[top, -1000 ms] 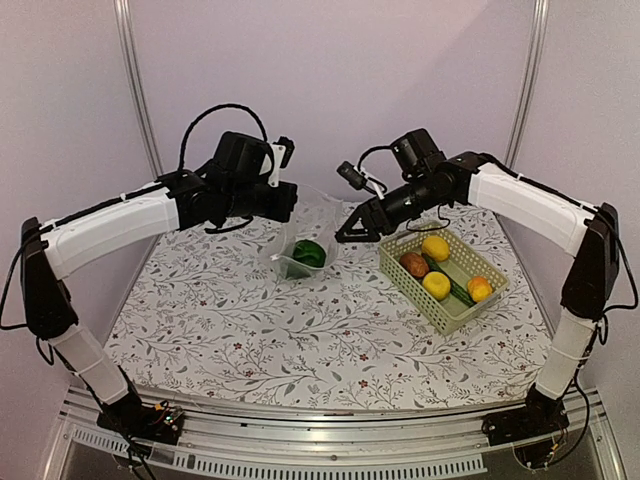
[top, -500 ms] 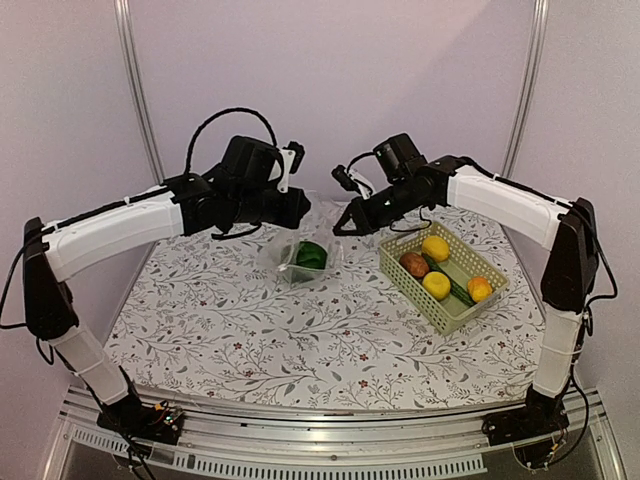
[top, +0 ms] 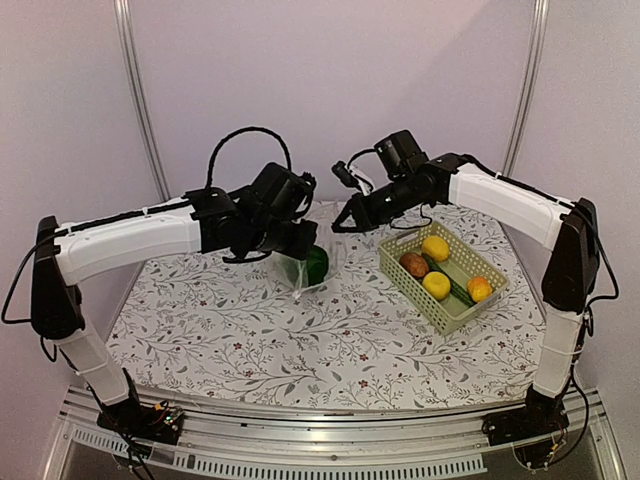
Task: Place the food in the zip-top bag and seal the zipper
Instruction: Pass from the right arm to the left
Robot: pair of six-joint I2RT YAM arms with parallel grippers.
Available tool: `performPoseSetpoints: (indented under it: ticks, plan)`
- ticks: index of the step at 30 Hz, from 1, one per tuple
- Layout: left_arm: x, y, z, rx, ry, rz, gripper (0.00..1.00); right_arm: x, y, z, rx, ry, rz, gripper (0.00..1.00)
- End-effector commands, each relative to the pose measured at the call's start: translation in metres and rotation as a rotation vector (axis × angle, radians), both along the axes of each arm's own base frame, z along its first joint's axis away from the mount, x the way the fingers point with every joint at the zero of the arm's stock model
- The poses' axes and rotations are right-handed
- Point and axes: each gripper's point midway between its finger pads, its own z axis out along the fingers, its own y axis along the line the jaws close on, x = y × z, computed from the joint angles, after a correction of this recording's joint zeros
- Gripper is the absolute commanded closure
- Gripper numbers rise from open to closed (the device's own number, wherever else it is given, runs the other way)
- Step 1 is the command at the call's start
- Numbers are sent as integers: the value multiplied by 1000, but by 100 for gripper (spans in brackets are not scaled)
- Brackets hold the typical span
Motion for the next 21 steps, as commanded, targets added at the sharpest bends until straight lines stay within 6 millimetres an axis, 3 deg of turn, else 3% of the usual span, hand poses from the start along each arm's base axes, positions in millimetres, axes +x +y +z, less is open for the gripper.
performPoseSetpoints:
  ticks: [1,4,7,15,18,21]
  plan:
    - [-9,15,-3,48,15,56,47,2,-9,24,31,-31,-18,100]
    - [-13,16,-10,57,22,67,48,1,-10,24,30,-33,-19,100]
    - [-15,18,-13,64,23,83,57,1,-12,25,29,-36,-22,100]
    - [-15,13,-9,58,6,65,100,10,-22,25,15,-57,-51,100]
    - [-11,12,2,55,-33,54,100,14,-27,21,-8,-72,-62,100]
    - [-2,10,14,37,-55,27,100,6,-29,29,-3,-96,-20,92]
